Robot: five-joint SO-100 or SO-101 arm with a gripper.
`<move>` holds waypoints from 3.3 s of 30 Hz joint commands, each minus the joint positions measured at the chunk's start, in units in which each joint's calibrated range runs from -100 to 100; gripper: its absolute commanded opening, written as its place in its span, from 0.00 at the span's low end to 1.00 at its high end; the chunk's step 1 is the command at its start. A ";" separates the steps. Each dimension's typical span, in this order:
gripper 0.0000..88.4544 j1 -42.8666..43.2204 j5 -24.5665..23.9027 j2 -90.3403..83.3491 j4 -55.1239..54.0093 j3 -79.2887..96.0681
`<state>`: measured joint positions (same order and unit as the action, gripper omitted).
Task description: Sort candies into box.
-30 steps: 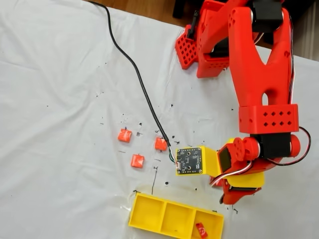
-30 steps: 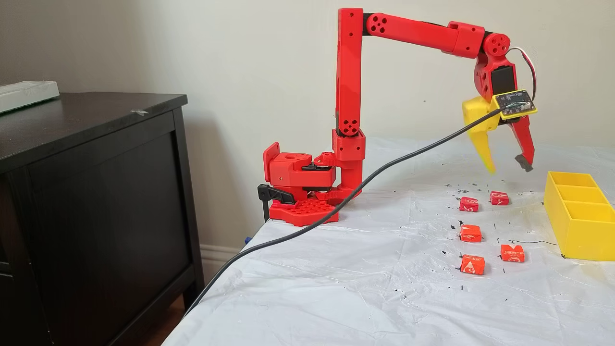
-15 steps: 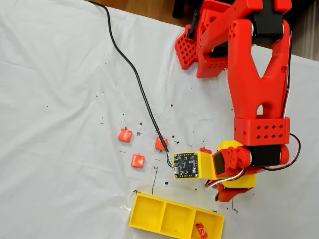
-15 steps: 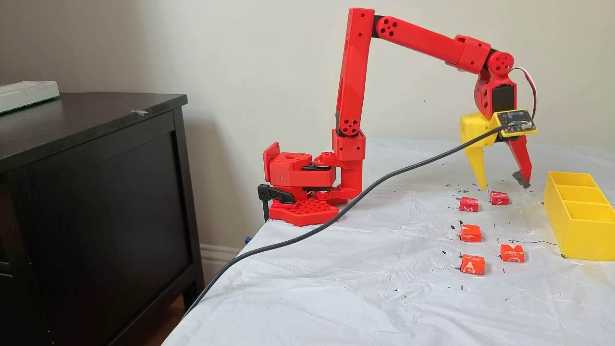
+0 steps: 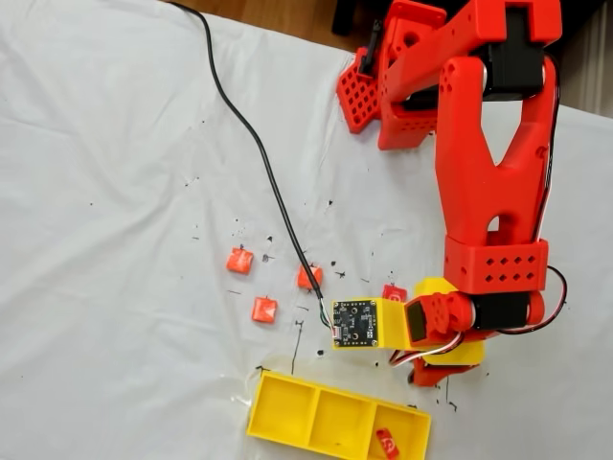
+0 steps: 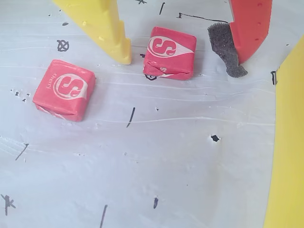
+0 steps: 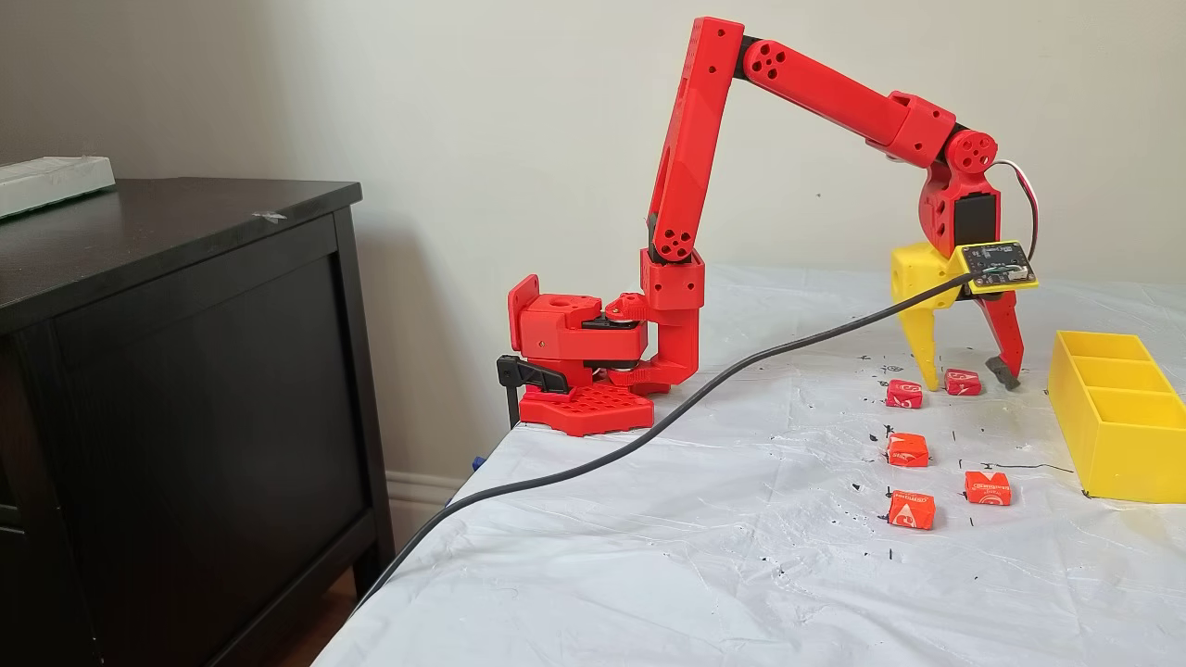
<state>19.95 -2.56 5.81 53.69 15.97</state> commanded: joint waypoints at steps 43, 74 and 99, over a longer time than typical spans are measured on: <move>0.00 -15.69 5.32 -9.71 -6.82 -16.84; 0.46 -13.70 6.01 -5.98 -8.13 -14.11; 0.02 -13.79 6.01 -13.28 5.79 -14.93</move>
<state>5.16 2.37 1.15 55.65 3.28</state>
